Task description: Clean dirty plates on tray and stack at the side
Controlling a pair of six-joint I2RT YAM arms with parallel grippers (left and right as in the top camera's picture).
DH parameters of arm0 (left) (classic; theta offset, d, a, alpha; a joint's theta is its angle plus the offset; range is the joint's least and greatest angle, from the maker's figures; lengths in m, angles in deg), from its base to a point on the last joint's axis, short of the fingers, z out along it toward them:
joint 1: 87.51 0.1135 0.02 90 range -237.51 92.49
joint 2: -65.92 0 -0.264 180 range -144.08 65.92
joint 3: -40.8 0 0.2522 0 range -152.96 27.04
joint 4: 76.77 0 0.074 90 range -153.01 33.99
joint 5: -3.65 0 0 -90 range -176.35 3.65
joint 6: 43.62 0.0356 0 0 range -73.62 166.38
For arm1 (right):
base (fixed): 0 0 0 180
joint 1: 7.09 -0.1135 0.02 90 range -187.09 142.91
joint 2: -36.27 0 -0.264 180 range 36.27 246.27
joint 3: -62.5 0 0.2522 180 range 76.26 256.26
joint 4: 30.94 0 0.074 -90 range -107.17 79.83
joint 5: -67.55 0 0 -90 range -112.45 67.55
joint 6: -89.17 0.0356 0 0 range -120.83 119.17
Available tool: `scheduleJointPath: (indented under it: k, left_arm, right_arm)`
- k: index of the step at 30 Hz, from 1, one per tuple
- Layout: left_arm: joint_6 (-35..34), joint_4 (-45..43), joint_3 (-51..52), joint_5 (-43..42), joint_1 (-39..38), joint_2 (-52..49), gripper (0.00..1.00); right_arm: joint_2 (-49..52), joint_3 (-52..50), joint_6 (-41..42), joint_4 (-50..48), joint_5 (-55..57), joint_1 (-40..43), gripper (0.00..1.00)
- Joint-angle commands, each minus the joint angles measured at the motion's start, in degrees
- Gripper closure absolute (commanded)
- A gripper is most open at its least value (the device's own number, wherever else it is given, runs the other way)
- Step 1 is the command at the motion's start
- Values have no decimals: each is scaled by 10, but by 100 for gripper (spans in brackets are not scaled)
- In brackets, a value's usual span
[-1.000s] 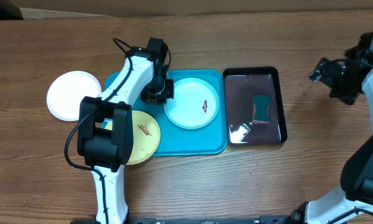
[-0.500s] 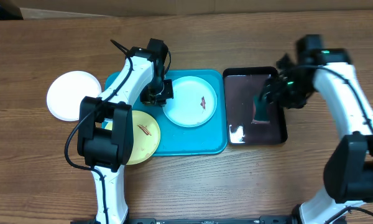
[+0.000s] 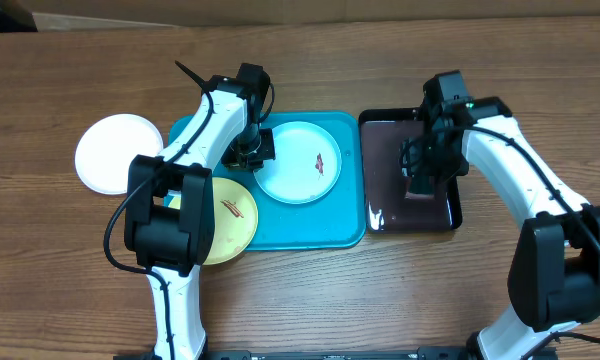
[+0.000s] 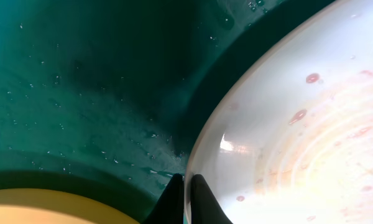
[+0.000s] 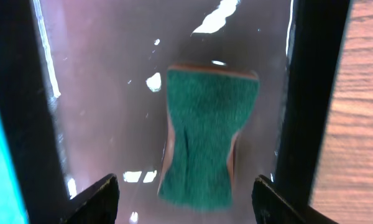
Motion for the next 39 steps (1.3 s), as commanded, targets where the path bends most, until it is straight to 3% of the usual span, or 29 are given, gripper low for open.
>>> scheduleJointPath:
  k: [1,6,15,20,22,24,26,31,32,33,34,36,37,38,39]
  left_arm:
    - [2,0,14,24,-1,-6,94]
    - [3,3,14,24,-1,-6,94]
    - [7,5,14,24,-1,-6,91]
    - [7,5,14,24,-1,-6,90]
    - [7,5,14,24,-1,-6,90]
    - [7,5,14,24,-1,-6,87]
    - [7,4,14,24,-1,-6,81]
    - [7,3,14,24,-1,-6,75]
    - [7,2,14,24,-1,-7,75]
    - [7,2,14,24,-1,-6,75]
    - [7,2,14,24,-1,-7,75]
    - [7,2,14,24,-1,-7,75]
    - [7,2,14,24,-1,-7,75]
    - [7,2,14,24,-1,-7,75]
    - [7,2,14,24,-1,-7,75]
  right_arm:
    - [-1,-35,8,-42,11,0,31]
    - [-1,-79,9,-95,12,0,37]
    - [0,-119,9,-160,11,0,39]
    - [0,-118,9,-167,9,0,76]
    - [0,-117,9,-166,9,0,86]
    - [0,-115,9,-164,9,0,83]
    - [0,-114,9,-164,9,0,57]
    - [0,-114,9,-165,9,0,53]
    - [0,-114,9,-165,9,0,56]
    - [0,-114,9,-165,7,0,85]
    - [0,-114,9,-165,4,0,96]
    - [0,-114,8,-165,-6,0,96]
    - [0,-114,9,-165,-9,0,86]
    - [0,-114,9,-165,-10,0,69]
    - [0,-114,9,-165,-10,0,60]
